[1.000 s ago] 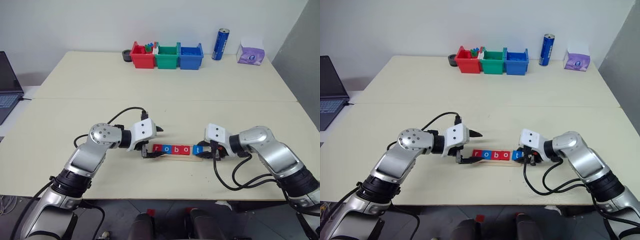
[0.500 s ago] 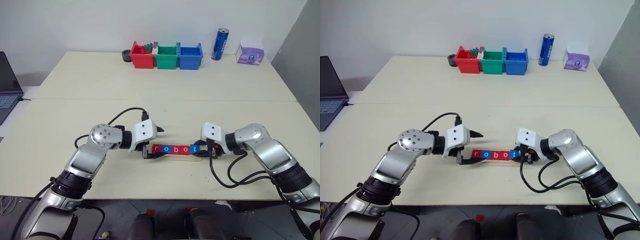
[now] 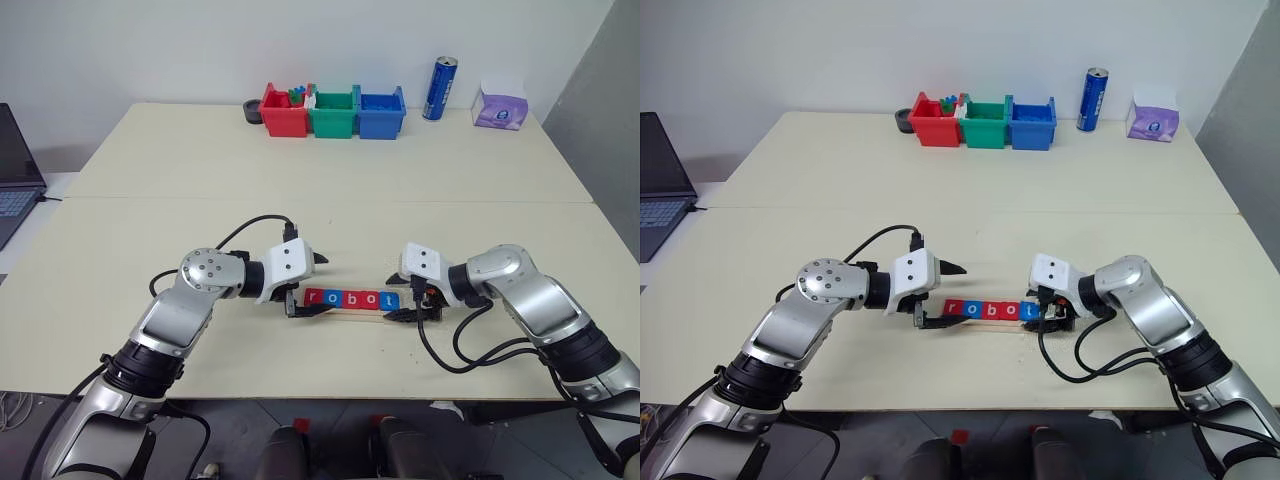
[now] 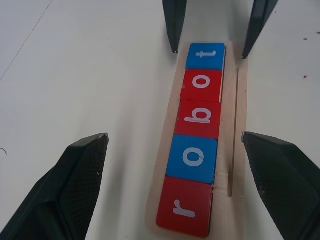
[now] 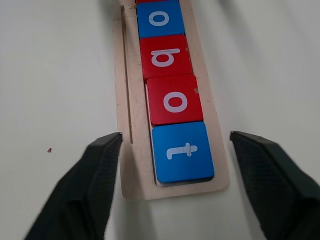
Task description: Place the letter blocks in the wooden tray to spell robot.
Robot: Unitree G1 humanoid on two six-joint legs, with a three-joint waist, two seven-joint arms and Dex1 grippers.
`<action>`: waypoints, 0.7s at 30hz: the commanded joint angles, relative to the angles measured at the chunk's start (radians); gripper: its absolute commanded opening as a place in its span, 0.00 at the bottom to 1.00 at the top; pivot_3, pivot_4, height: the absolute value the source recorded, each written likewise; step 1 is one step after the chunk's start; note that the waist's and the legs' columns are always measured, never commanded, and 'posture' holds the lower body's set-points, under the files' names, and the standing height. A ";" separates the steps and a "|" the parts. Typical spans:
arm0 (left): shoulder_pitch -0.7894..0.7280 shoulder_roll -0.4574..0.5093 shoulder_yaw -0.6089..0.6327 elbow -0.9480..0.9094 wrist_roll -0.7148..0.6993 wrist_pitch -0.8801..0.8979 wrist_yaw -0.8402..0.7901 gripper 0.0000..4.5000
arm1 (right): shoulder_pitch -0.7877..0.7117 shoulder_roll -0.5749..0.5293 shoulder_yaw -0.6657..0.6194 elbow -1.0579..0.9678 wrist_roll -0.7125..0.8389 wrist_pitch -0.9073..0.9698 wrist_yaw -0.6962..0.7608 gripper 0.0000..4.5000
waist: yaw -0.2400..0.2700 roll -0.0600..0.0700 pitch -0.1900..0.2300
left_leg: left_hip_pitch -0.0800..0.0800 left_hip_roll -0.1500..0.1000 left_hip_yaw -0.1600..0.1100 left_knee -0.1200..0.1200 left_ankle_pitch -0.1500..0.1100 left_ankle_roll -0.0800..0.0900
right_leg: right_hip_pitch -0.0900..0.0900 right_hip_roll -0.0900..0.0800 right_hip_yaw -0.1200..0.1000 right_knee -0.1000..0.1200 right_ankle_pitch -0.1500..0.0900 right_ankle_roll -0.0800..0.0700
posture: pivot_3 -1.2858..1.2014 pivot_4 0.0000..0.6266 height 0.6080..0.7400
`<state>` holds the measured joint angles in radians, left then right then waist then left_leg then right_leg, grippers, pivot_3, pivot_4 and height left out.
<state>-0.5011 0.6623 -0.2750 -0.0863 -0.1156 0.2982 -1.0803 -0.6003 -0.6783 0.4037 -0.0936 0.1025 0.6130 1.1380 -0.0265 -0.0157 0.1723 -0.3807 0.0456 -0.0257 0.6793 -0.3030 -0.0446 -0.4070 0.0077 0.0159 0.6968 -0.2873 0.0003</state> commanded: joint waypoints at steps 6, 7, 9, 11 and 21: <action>-0.004 -0.004 0.018 -0.030 -0.003 -0.012 0.008 1.00 | -0.006 -0.002 -0.106 -0.120 0.062 0.070 -0.045 0.99 | 0.000 0.000 0.000 | 0.000 0.000 0.000 0.000 0.000 0.000 | 0.000 0.000 0.000 0.000 0.000 0.000 | 0.52 0.24 1.00; -0.003 -0.004 0.018 -0.030 -0.003 -0.012 0.008 1.00 | 0.007 -0.005 -0.115 -0.130 0.056 0.070 -0.064 0.95 | 0.000 0.000 0.000 | 0.000 0.000 0.000 0.000 0.000 0.000 | 0.000 0.000 0.000 0.000 0.000 0.000 | 0.52 0.24 1.00; -0.001 -0.005 0.020 -0.032 -0.004 -0.011 0.010 1.00 | 0.036 -0.012 -0.131 -0.152 0.055 0.072 -0.083 0.85 | 0.001 0.000 0.000 | 0.000 0.000 0.000 0.000 0.000 0.000 | 0.000 0.000 0.000 0.000 0.000 0.000 | 0.52 0.24 1.00; 0.001 -0.006 0.023 -0.033 -0.007 -0.008 0.013 1.00 | 0.080 -0.032 -0.146 -0.184 0.054 0.065 -0.094 0.71 | 0.003 0.000 0.000 | 0.000 0.000 0.000 0.000 0.000 0.000 | 0.000 0.000 0.000 0.000 0.000 0.000 | 0.52 0.24 1.00; 0.055 -0.078 0.228 -0.009 -0.086 0.098 0.227 1.00 | 0.294 0.087 -0.364 -0.360 0.111 0.159 -0.358 0.15 | -0.002 0.000 0.000 | 0.000 0.001 -0.001 0.000 0.000 0.000 | 0.000 0.000 0.000 0.001 0.000 0.000 | 0.52 0.24 1.00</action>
<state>-0.4604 0.5884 -0.1317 -0.0815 -0.1594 0.3627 -0.9102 -0.3256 -0.6157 0.1107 -0.3939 0.1833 0.7452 0.8530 -0.0282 -0.0161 0.1722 -0.3806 0.0466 -0.0264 0.6793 -0.3030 -0.0446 -0.4070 0.0079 0.0158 0.6981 -0.2874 0.0003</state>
